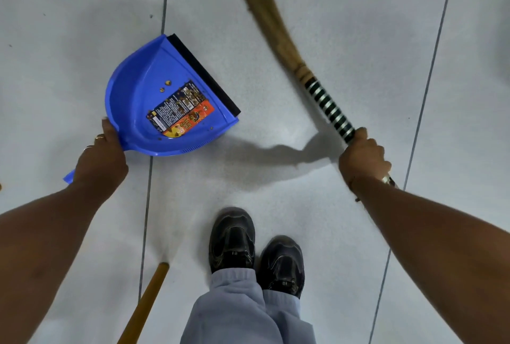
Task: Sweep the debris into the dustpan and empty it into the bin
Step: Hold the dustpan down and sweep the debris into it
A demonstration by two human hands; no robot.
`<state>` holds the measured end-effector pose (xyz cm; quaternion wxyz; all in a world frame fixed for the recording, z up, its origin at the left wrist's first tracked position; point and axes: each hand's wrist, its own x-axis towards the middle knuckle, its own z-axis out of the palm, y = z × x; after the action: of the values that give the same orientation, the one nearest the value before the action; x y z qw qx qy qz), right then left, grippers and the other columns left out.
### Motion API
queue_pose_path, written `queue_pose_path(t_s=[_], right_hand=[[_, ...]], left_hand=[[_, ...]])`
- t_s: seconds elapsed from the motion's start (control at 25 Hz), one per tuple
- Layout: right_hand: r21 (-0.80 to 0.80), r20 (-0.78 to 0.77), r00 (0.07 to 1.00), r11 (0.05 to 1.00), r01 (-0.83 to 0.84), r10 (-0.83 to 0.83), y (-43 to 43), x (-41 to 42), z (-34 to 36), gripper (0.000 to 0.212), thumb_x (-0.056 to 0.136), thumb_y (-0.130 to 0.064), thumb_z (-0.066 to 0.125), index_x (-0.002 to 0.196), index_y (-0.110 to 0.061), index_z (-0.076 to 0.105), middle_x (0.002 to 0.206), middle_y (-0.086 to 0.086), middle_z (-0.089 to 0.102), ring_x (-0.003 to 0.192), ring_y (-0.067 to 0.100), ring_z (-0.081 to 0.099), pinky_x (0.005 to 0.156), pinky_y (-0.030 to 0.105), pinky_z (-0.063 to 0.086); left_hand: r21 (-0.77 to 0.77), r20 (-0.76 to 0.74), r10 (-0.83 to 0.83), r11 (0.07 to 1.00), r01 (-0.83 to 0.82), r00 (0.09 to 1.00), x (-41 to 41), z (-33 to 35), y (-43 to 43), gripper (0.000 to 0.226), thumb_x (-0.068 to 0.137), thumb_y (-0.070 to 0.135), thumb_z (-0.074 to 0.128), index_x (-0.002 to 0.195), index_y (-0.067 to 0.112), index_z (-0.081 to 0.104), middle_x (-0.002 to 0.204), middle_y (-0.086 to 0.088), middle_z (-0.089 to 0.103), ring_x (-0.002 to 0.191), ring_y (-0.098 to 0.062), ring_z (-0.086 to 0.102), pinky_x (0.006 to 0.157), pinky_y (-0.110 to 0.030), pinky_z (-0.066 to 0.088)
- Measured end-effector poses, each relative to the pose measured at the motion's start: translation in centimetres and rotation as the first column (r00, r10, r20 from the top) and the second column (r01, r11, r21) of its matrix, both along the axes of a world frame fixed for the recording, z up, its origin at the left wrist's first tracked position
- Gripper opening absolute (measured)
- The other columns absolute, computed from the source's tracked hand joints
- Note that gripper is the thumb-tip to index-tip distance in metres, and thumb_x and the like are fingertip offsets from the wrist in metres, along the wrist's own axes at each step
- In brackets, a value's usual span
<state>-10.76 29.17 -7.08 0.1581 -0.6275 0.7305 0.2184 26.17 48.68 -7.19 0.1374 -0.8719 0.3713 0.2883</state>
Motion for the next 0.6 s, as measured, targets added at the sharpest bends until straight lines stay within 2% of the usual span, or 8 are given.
queue_pose_path(t_s=[0.16, 0.24, 0.36, 0.48, 0.6], right_hand=[[0.085, -0.034, 0.978, 0.975, -0.204, 0.208, 5.5, -3.7, 1.4, 0.032, 0.087, -0.002, 0.041, 0.118, -0.01, 0.046, 0.103, 0.015, 0.061, 0.1, 0.034, 0.054, 0.082, 0.044, 0.042], [0.116, -0.009, 0.972, 0.966, -0.232, 0.234, 7.8, -5.9, 2.7, 0.039, 0.08, 0.003, 0.047, 0.117, -0.009, 0.05, 0.099, 0.015, 0.062, 0.097, 0.034, 0.055, 0.074, 0.039, 0.038], [0.125, 0.035, 0.995, 0.987, -0.101, 0.097, 10.3, -8.1, 5.2, 0.041, 0.071, 0.011, 0.049, 0.109, -0.003, 0.053, 0.093, 0.019, 0.062, 0.091, 0.038, 0.055, 0.068, 0.036, 0.03], [0.115, 0.132, 0.988, 0.991, 0.071, -0.086, 10.9, -8.2, 8.7, 0.041, 0.07, 0.01, 0.047, 0.11, 0.002, 0.051, 0.096, 0.024, 0.06, 0.089, 0.042, 0.052, 0.07, 0.041, 0.039], [0.054, 0.343, 0.933, 0.994, 0.094, -0.107, 8.9, -6.4, 13.5, 0.052, 0.072, 0.004, 0.042, 0.124, 0.005, 0.051, 0.102, 0.029, 0.057, 0.092, 0.044, 0.054, 0.077, 0.045, 0.046]], left_hand=[[0.011, -0.01, 0.016, 1.0, -0.016, 1.0, -0.6, 0.4, -0.4, 0.076, 0.082, -0.009, 0.045, 0.145, -0.005, 0.002, 0.114, -0.038, 0.05, 0.093, -0.054, 0.055, 0.083, -0.057, 0.046], [0.016, -0.019, 0.019, 1.0, -0.019, 1.0, -1.2, 1.0, -0.6, 0.075, 0.082, -0.009, 0.045, 0.144, -0.006, 0.003, 0.117, -0.038, 0.048, 0.096, -0.055, 0.054, 0.085, -0.057, 0.045], [0.001, -0.081, 0.129, 0.992, -0.13, 0.988, -2.9, 3.2, -0.7, 0.068, 0.077, -0.012, 0.047, 0.139, -0.006, 0.018, 0.122, -0.035, 0.047, 0.104, -0.055, 0.051, 0.091, -0.057, 0.041], [-0.042, -0.145, 0.307, 0.948, -0.316, 0.941, -6.0, 7.4, -0.9, 0.056, 0.079, -0.011, 0.048, 0.131, -0.005, 0.029, 0.125, -0.032, 0.048, 0.11, -0.052, 0.05, 0.095, -0.055, 0.039], [-0.056, -0.188, 0.35, 0.929, -0.366, 0.918, -9.1, 13.4, -2.8, 0.049, 0.085, -0.003, 0.051, 0.129, -0.004, 0.031, 0.124, -0.03, 0.051, 0.112, -0.049, 0.051, 0.094, -0.052, 0.04]])
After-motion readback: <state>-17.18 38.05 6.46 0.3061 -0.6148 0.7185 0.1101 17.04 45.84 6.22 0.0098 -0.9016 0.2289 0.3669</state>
